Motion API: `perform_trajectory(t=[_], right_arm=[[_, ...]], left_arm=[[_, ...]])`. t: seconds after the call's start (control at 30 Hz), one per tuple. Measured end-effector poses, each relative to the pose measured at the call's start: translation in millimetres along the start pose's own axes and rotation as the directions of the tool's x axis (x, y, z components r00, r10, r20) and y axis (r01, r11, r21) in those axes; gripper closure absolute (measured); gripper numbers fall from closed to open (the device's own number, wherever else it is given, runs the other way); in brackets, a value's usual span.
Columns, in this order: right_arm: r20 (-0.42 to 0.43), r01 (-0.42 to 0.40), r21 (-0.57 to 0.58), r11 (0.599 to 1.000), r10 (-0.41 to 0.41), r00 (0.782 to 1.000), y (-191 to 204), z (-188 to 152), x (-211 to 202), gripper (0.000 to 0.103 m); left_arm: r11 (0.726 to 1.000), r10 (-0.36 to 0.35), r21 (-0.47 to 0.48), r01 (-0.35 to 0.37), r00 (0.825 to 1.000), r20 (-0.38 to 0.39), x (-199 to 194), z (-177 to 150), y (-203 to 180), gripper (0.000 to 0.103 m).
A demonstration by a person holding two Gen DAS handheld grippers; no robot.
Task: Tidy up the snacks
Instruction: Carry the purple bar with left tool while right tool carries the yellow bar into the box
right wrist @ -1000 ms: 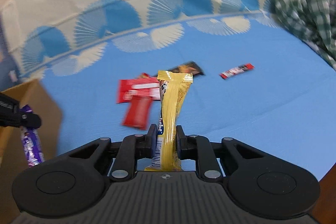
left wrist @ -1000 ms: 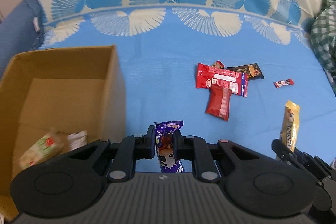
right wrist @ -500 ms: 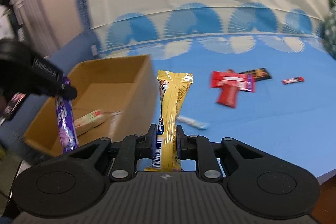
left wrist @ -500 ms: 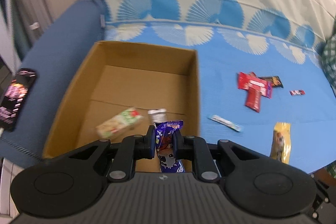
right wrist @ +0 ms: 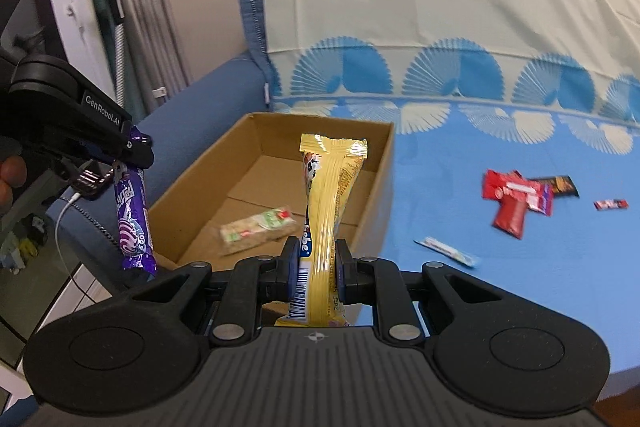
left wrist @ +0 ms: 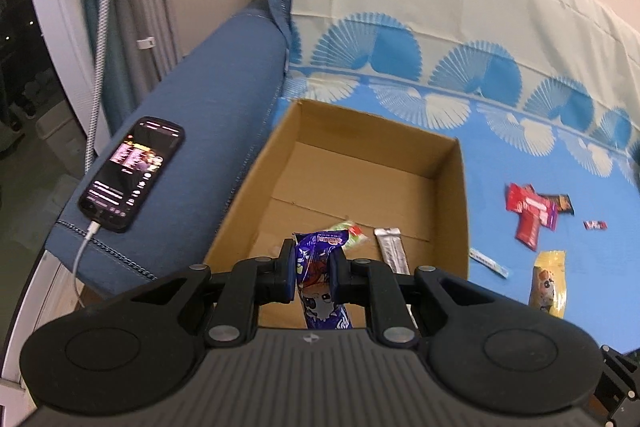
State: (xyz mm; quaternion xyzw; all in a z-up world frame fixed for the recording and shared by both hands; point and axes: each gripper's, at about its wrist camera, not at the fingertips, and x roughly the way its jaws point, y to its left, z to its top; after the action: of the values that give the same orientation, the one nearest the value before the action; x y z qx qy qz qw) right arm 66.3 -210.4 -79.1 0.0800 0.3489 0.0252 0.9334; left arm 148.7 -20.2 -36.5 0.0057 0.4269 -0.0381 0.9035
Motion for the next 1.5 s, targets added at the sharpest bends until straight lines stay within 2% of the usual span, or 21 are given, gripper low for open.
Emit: perform_trajectory(t=[0.6,1.5], right_arm=[[-0.028,-0.02,-0.049,0.999,0.018,0.999,23.5,23.1,43.3,0.084],[-0.136,-0.053,-0.016,0.998,0.05,0.989,15.7,35.6,135.0,0.084]], left_arm=[[1.0,-0.015,-0.024,0.015,1.0,-0.018,34.8,20.1,9.6,0.086],[1.0,0.007,0.019,-0.005,0.991,-0.137,130.7,36.3,-2.4,0.086]])
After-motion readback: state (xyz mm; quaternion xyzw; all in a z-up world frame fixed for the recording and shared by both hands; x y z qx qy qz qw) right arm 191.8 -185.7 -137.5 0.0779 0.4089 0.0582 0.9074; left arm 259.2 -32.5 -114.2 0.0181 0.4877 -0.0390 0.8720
